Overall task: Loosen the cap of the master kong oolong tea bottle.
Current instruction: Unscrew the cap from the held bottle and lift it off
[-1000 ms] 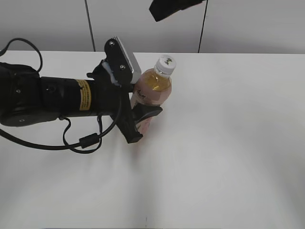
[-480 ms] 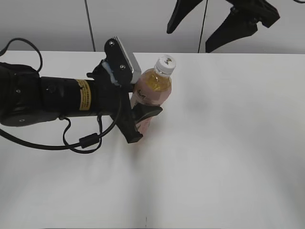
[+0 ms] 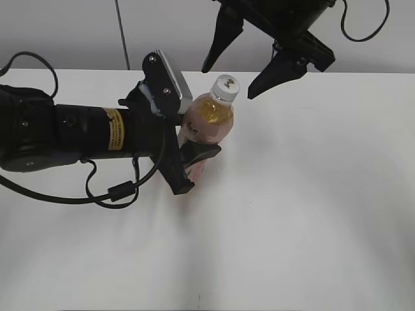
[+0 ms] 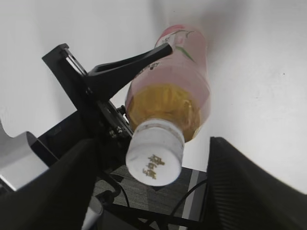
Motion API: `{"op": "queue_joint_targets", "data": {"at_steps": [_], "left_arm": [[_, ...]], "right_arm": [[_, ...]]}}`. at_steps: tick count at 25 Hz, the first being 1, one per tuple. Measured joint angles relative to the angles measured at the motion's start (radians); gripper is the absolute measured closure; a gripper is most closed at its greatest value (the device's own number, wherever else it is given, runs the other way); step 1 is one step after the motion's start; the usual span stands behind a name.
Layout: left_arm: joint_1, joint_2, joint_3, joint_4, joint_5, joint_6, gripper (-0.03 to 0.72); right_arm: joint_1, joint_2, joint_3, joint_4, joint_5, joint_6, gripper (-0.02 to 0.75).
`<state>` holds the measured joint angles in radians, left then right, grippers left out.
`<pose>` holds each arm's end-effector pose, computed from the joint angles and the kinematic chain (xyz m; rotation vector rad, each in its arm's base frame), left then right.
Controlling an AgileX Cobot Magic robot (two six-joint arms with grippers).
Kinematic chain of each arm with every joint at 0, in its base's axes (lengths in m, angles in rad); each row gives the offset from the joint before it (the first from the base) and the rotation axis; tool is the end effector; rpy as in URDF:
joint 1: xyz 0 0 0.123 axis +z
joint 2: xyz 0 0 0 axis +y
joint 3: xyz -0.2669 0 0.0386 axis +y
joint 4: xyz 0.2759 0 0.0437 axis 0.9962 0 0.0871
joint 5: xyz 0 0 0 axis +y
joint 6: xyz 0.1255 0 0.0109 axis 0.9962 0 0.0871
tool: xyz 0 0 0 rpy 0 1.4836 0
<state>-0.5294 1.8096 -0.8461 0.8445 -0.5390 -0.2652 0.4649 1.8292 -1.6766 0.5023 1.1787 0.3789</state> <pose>0.3175 -0.2417 0.1159 1.2172 1.6546 -0.4229 0.3558 0.2412 0.2674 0.0465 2.9249 0.8718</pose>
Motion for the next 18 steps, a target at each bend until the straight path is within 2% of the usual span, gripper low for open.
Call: {"op": "queue_joint_targets", "data": {"at_steps": [9, 13, 18], "left_arm": [[0.0, 0.0, 0.0, 0.0, 0.0, 0.0, 0.299], [0.0, 0.0, 0.0, 0.002, 0.001, 0.0, 0.299], [0.0, 0.0, 0.0, 0.004, 0.004, 0.005, 0.299]], "right_arm": [[0.0, 0.04, 0.0, 0.013, -0.003, 0.002, 0.301], [0.0, 0.04, 0.0, 0.011, -0.004, -0.006, 0.451], [0.0, 0.04, 0.0, 0.006, -0.003, -0.099, 0.454]]}}
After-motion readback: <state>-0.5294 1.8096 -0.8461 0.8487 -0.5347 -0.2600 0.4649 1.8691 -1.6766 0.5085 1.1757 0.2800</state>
